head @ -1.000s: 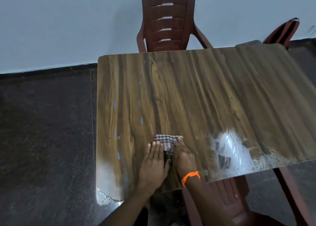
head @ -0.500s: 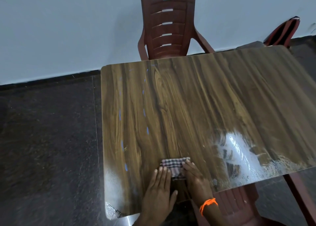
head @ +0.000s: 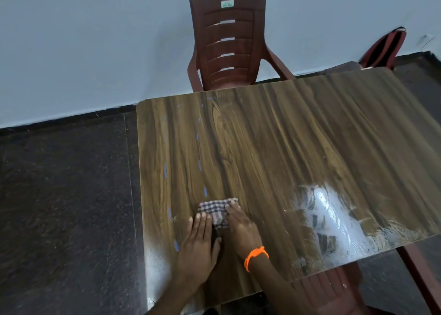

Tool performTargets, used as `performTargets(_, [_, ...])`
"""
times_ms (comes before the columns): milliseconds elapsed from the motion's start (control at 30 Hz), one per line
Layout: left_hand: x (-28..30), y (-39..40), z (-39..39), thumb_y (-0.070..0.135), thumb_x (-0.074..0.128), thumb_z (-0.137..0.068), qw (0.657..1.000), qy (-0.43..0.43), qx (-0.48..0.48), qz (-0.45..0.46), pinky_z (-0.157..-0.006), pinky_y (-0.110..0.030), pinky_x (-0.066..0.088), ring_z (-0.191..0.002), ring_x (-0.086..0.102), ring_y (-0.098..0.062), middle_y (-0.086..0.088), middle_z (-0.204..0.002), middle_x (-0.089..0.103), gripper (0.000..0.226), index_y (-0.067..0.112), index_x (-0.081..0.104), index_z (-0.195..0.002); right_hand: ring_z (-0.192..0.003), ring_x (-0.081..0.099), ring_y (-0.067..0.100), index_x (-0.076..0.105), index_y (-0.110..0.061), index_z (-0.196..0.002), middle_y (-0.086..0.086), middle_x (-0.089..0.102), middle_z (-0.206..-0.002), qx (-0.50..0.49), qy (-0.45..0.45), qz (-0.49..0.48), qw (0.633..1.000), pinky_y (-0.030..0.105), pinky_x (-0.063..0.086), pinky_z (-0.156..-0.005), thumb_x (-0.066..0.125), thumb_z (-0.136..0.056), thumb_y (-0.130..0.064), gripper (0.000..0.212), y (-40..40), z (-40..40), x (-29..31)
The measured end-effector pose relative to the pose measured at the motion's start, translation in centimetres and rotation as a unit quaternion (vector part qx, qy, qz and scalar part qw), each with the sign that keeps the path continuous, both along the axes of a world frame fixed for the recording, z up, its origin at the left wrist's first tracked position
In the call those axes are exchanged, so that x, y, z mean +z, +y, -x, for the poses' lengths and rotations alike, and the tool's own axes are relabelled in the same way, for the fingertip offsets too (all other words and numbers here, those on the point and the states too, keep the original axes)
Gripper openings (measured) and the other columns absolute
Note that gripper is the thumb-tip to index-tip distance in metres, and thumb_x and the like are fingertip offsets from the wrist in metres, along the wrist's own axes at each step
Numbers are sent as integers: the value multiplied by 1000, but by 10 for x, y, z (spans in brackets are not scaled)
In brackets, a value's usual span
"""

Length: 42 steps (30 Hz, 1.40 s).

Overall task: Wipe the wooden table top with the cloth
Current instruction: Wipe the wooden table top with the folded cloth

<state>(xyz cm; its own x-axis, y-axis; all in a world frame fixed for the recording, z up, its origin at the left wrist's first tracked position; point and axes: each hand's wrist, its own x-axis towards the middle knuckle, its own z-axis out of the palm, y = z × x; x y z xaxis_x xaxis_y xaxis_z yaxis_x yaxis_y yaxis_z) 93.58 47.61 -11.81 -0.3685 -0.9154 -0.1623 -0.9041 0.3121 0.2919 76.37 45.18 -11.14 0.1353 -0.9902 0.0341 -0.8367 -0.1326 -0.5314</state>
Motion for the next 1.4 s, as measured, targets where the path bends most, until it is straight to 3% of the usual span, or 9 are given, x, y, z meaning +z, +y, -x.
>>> performTargets(67, [-1,22,-1,47,42,-99,1000,7,4,-9,-118,-46,25,-146,40,-30,-19,-153,48,68,-2,50,-145,-126,50,24,65,-1,-115,11,60,-129,34,-1,8,999,36,46,-101,72,-72,5,44,20,4,-1])
performTargets(267, [3,34,23,49,50,-94,999,4,-45,-20,-116,-46,26,-140,49,-33,-20,-147,54,68,-2,58,-139,-123,51,22,67,-4,-113,6,61,-127,7,33,1,999,16,19,-113,74,-72,2,42,41,45,1])
performTargets(467, [11,-35,51,45,41,-100,998,-21,-57,-8,-124,-47,17,-151,33,-28,-17,-157,43,66,1,45,-150,-119,56,29,67,-3,-114,12,62,-124,-96,17,-12,995,32,41,-100,69,-74,11,42,-16,54,6])
performTargets(600, [6,-63,42,46,28,-105,999,-33,-18,-9,-128,-46,9,-156,17,-25,-15,-165,28,68,3,29,-158,-130,46,23,63,-1,-120,13,57,-132,-95,-11,-33,995,27,35,-107,63,-82,2,38,-54,31,3])
performTargets(733, [-4,-42,25,46,32,-104,1000,-3,8,5,-126,-46,15,-154,24,-27,-17,-162,35,68,2,34,-156,-127,49,26,64,-2,-118,14,58,-131,-71,-25,-11,997,31,37,-106,64,-81,5,38,-47,13,0])
performTargets(933, [-17,22,33,49,44,-99,1000,14,2,-23,-120,-49,25,-150,35,-30,-20,-157,42,71,-1,43,-150,-128,47,22,65,-2,-115,11,59,-130,28,-27,12,999,29,27,-113,71,-76,4,40,8,42,-5])
performTargets(1133, [-3,-10,72,46,47,-97,999,3,-51,13,-119,-46,23,-144,44,-28,-16,-150,53,66,0,54,-143,-127,49,22,66,-4,-116,10,60,-128,-33,-1,-11,999,18,17,-115,66,-77,9,40,-4,89,-4])
performTargets(1267, [4,-57,83,44,36,-99,998,-36,-40,26,-122,-46,16,-148,39,-28,-17,-154,47,67,0,47,-148,-132,43,19,60,-4,-125,11,54,-136,-110,-28,-22,993,23,26,-113,56,-85,6,41,-55,79,-4])
performTargets(1400, [2,-64,66,50,20,-102,996,-86,4,0,-128,-44,6,-156,19,-25,-16,-164,29,74,3,24,-159,-138,33,13,53,-8,-132,6,44,-145,-58,-36,-28,997,21,25,-113,52,-90,-7,42,-77,49,0])
